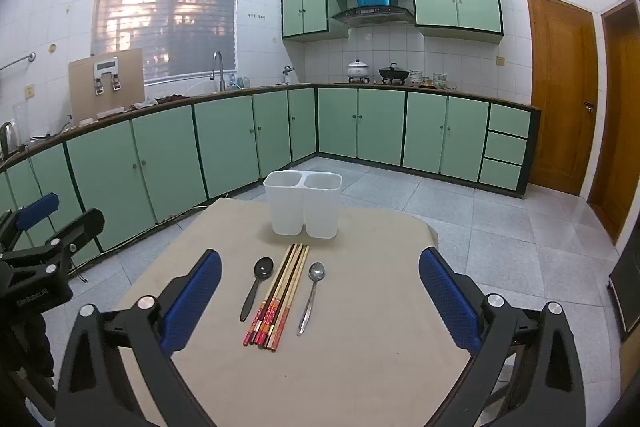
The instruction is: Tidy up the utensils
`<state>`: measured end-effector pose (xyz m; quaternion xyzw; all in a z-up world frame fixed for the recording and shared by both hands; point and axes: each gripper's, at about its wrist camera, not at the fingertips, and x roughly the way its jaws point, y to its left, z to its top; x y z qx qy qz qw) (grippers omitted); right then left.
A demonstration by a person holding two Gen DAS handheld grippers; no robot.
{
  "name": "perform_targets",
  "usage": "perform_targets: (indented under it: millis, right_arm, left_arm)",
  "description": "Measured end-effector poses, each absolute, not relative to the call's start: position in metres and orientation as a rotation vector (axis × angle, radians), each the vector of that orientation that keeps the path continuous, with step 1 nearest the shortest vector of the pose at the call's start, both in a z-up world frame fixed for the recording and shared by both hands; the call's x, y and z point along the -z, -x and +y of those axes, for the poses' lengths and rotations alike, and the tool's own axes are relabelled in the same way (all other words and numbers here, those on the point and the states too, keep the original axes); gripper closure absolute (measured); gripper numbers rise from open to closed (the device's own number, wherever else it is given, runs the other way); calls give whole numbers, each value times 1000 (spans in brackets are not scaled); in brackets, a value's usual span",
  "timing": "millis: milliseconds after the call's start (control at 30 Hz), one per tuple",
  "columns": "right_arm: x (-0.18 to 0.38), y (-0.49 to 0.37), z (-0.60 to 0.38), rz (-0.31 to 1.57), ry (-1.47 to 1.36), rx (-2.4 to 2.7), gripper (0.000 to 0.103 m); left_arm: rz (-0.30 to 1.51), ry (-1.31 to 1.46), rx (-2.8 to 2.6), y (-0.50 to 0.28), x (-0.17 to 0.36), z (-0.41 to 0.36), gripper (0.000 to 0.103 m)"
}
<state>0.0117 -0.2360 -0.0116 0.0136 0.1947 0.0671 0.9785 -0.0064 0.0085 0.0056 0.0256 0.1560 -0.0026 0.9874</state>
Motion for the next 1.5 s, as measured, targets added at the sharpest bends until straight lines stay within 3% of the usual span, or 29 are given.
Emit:
perform_targets:
  millis: [1500]
  right_arm:
    - [17, -14, -241, 392, -33, -133, 6]
  left_arm:
    - [311, -58, -2, 2, -3, 8, 5]
